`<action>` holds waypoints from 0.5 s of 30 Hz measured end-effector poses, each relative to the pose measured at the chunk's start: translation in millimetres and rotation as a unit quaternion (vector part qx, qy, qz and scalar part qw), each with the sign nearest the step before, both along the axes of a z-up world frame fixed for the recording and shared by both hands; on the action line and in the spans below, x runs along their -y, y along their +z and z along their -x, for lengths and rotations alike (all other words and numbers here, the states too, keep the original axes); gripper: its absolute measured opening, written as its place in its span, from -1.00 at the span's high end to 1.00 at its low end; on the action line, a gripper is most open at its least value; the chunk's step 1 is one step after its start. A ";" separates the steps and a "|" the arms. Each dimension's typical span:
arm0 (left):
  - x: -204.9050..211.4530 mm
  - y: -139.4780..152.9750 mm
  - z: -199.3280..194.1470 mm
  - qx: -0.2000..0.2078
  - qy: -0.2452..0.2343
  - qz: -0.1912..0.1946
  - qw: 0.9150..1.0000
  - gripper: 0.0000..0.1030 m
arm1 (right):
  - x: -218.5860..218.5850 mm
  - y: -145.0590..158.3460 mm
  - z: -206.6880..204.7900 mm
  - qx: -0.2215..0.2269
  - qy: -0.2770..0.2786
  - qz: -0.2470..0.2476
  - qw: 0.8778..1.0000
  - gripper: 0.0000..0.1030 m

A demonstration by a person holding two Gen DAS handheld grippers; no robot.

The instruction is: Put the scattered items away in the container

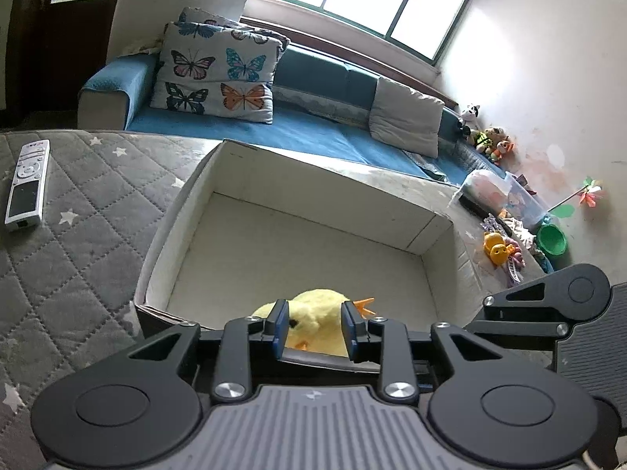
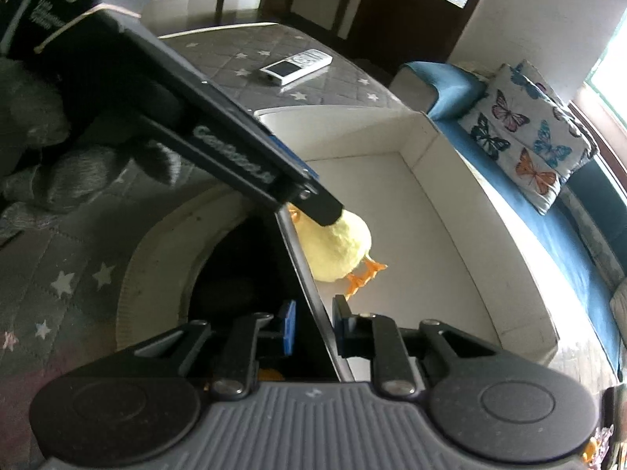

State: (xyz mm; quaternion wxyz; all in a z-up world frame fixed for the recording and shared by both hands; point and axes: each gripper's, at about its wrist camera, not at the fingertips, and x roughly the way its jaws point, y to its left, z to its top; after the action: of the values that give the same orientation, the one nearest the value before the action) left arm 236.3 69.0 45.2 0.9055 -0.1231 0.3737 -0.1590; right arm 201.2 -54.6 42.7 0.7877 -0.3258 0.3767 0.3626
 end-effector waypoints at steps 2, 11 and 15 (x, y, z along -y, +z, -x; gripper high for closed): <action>0.5 -0.4 0.6 0.000 -0.002 0.002 1.000 0.38 | 1.3 0.1 -1.0 -0.001 -0.003 -0.002 1.000 0.65; 2.9 -1.9 3.0 -0.002 -0.003 -0.005 1.000 0.37 | 8.9 2.6 -1.0 -0.004 -0.015 -0.013 1.000 0.65; 4.9 -1.8 3.7 0.000 -0.003 -0.009 1.000 0.35 | 12.9 3.9 1.1 -0.002 -0.019 -0.016 1.000 0.65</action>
State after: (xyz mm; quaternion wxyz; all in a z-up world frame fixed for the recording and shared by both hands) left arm 232.6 64.1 43.4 0.9061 -0.1136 0.3758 -0.1578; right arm 200.0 -67.5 46.7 0.7988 -0.3054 0.3786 0.3540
